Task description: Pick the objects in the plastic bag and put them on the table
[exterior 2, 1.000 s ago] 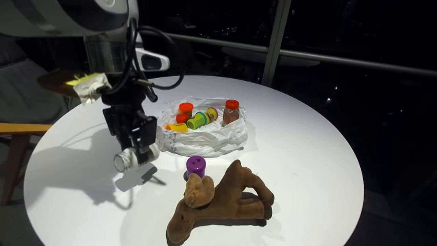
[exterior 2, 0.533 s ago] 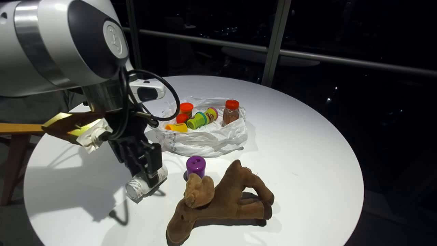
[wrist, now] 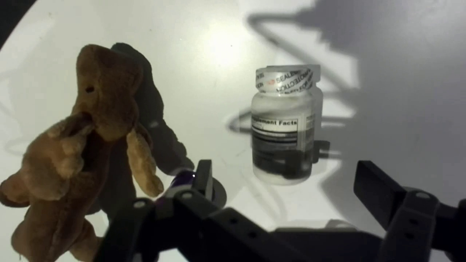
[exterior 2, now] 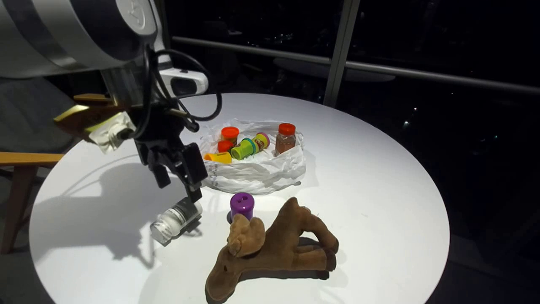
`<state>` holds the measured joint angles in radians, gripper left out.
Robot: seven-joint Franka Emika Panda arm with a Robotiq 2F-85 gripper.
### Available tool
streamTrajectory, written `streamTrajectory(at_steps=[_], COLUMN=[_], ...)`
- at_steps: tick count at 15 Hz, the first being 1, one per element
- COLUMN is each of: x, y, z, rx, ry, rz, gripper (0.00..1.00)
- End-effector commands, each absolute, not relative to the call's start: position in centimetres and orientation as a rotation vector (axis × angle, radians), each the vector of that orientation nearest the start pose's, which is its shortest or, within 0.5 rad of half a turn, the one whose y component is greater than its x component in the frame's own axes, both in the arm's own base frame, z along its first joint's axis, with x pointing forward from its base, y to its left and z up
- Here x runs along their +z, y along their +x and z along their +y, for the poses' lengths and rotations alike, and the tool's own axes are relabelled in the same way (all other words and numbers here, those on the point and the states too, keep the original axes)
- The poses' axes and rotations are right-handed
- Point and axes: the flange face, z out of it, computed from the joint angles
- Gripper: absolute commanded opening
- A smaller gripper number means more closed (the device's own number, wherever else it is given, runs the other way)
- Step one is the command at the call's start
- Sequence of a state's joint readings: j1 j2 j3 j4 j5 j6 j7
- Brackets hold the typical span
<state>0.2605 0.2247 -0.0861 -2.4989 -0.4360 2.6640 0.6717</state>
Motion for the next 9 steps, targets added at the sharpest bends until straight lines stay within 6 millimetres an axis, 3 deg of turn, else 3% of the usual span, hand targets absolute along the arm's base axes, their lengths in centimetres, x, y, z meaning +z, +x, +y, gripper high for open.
streamTrajectory(at_steps=[1,2,6,9], x=[23.4,24.0,22.7,20.4], y=[48.7,49.9,54.9,58.2], z=[10.9,11.7,13.9,13.8], rx=[-0.095,-0.113,-0.180,-0.201], ry=[-3.317,-3.311,-3.294,-3.286], rz=[0.168,0.156,0.131,0.173], gripper=[1.00,1.00,1.00,1.00])
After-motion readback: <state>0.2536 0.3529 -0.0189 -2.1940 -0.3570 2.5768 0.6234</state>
